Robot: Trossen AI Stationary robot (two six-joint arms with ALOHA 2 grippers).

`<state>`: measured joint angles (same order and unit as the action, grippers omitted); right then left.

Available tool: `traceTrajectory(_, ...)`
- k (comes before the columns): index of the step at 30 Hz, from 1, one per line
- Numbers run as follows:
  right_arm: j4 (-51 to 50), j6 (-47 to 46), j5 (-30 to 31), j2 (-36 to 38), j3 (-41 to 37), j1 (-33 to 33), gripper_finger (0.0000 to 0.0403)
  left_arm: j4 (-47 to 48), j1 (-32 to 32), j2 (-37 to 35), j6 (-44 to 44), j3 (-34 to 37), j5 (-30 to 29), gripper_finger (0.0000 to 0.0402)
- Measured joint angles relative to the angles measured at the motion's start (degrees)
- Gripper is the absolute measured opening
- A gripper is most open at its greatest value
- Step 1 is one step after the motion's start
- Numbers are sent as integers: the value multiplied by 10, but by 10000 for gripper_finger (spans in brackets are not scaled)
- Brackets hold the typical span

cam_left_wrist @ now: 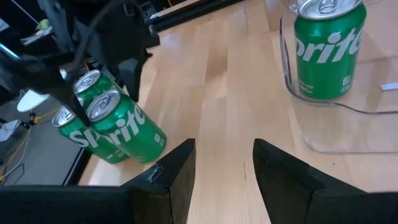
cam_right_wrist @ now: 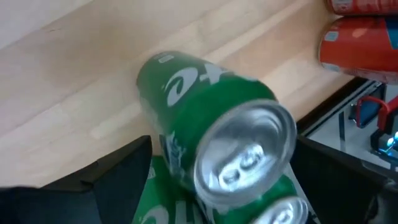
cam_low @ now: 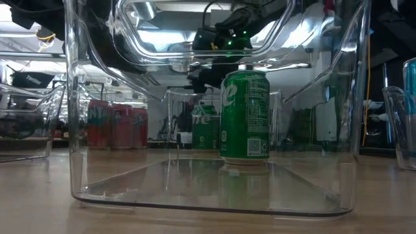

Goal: Sort soda cans
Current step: Put the green soda can into the center transparent bin

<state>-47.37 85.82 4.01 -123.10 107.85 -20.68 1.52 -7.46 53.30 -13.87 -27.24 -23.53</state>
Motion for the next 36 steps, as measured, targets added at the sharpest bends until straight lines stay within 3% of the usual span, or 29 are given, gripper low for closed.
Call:
traceTrajectory(20,9,0,-22,-28,2,0,372,-2,0,0,0,0,0,153)
traceTrajectory(36,-46,-47,-99,-27,2,2,372,-1,0,0,0,0,0,153)
